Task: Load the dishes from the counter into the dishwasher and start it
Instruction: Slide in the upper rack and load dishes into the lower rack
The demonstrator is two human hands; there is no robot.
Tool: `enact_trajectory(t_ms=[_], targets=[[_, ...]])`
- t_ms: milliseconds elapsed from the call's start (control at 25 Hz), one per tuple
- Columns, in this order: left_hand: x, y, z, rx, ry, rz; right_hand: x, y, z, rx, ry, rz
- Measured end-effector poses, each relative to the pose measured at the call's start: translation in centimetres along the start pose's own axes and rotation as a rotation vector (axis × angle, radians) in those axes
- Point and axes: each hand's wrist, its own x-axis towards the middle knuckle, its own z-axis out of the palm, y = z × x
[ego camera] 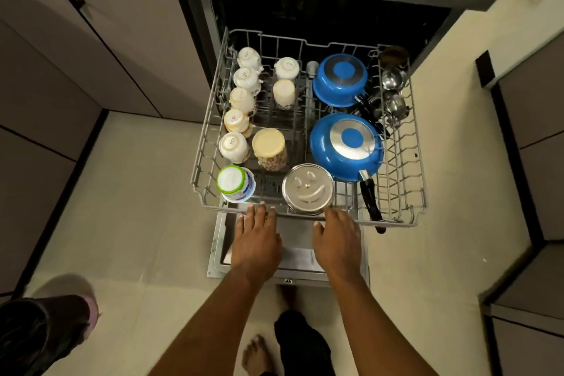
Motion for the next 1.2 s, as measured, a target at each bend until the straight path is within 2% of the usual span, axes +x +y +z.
enact_trajectory(t_ms=[120,240,400,560,800,920,1040,1200], targets=[[-1.3,0.1,2.8,0.087,0.055,0.018,-1.9,2.3,2.4,-0.158,0.044,-0.089],[-0.9,0.1,6.2,0.024,0.230,0.021,-2.1,3.5,5.4,-0.169,0.132,-0.176],[0.9,-0.3,8.6,0.133,0.345,0.053,-0.7,5.3,7.1,-0.163,0.206,-0.272],[4.3,-0.7,8.5,0.190,0.466,0.028,2.5,5.4,7.0,-0.133,0.279,-0.394],[11.4,0.4,6.4,0.184,0.566,-0.016,9.8,4.5,6.0,-0.110,0.365,-0.436],[14.9,1.1,5.9,0.157,0.584,-0.037,13.5,4.0,6.4,-0.101,0.473,-0.462],[19.0,0.3,5.9,0.185,0.748,0.012,17.1,3.4,7.0,-0.112,0.628,-0.501],[23.7,-1.1,5.0,0.246,0.897,0.098,21.7,2.7,7.2,-0.141,0.742,-0.486]])
